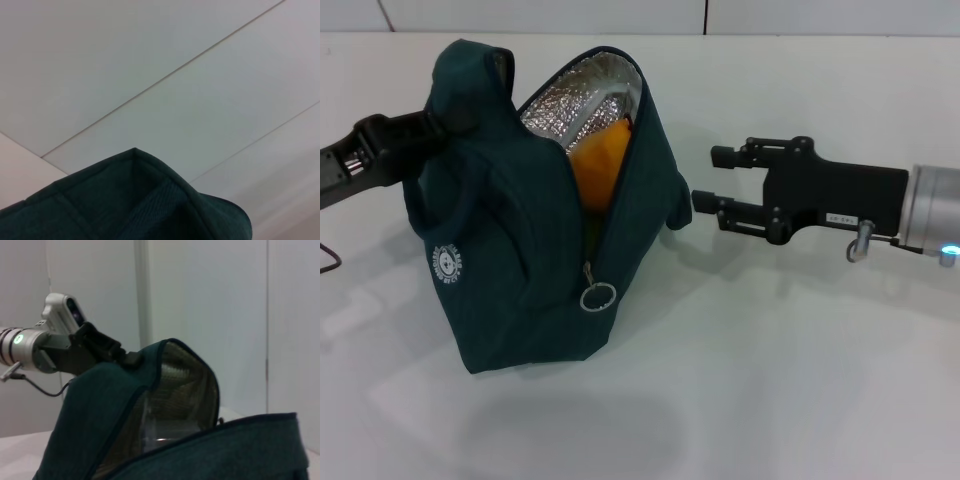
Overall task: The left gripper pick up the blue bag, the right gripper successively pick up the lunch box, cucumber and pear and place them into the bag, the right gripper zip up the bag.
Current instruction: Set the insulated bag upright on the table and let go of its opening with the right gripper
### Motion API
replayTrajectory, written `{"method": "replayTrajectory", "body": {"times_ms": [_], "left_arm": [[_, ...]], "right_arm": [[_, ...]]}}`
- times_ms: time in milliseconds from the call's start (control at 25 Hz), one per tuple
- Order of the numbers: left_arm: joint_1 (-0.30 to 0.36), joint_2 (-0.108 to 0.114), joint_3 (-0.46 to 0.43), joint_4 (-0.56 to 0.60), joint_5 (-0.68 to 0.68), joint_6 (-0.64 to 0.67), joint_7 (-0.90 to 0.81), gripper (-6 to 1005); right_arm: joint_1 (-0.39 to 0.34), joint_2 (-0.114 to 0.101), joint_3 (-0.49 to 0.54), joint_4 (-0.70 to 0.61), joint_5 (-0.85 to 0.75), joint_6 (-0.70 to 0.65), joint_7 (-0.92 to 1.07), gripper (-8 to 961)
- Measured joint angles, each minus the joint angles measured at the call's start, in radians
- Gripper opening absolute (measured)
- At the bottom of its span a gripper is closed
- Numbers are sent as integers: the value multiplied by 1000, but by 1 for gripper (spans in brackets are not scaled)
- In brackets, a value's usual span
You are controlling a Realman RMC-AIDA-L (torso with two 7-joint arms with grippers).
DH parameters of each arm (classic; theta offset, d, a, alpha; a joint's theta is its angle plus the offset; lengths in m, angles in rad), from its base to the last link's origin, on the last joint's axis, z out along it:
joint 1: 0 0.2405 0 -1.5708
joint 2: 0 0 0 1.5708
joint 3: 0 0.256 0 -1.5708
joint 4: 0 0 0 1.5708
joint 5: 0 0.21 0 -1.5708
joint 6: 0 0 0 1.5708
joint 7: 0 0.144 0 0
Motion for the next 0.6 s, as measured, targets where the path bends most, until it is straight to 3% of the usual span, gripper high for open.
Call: {"method": "replayTrajectory", "body": {"times_ms": [240,600], "left_arm": [[3,0,-1,1,0,3,0,47],[3,0,-2,1,-1,6,1,47]], "right_arm": [[22,1,-27,12,-3,12,1,554],[45,8,-90,20,-2,77,-3,550]]}}
